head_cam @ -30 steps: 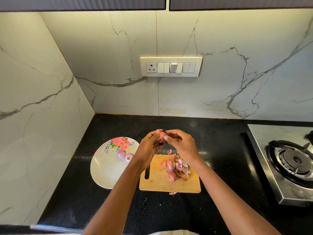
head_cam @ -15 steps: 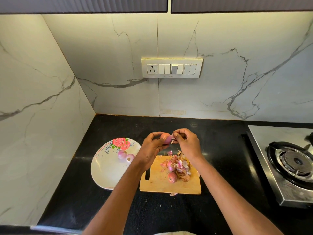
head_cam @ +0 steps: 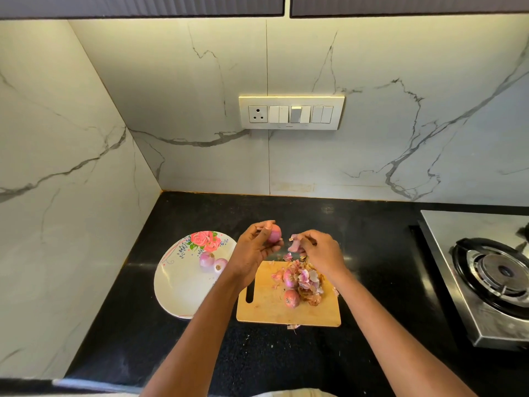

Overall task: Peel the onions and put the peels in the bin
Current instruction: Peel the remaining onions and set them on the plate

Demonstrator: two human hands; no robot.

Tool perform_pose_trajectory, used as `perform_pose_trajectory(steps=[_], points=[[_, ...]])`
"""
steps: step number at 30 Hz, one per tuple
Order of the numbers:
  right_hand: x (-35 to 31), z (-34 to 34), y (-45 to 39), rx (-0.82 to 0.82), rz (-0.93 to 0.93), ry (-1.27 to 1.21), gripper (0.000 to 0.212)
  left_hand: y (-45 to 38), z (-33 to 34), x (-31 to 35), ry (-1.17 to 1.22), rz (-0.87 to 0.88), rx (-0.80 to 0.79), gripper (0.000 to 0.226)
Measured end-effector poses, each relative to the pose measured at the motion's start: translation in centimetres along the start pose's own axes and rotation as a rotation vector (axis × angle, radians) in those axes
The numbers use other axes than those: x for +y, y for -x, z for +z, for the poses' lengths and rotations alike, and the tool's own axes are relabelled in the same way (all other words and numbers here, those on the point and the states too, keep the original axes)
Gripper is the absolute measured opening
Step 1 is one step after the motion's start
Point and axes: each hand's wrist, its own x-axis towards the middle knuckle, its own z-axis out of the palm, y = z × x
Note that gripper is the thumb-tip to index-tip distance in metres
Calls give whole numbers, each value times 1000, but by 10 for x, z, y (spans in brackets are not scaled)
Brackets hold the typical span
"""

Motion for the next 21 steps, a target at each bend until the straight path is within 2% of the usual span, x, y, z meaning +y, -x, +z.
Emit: perform_pose_trajectory(steps=[3, 5, 8, 11, 14, 21], points=[[7, 8, 2, -133, -12, 140, 23, -3, -2, -3, -62, 7, -7, 39], [9, 6, 4, -108, -31, 138, 19, -6, -1, -6, -123, 22, -24, 48], [-4, -5, 6, 5, -123, -6, 17, -9, -3, -6, -154, 61, 8, 59], [-28, -13, 6, 16, -237, -121, 20, -9, -7, -8, -136, 87, 27, 50], [-38, -12, 4, -20, -304, -112, 25, -9, -8, -11, -155, 117, -5, 45], [-36, -11, 5, 42, -340, -82, 23, -11, -4, -8, -178, 158, 2, 46]])
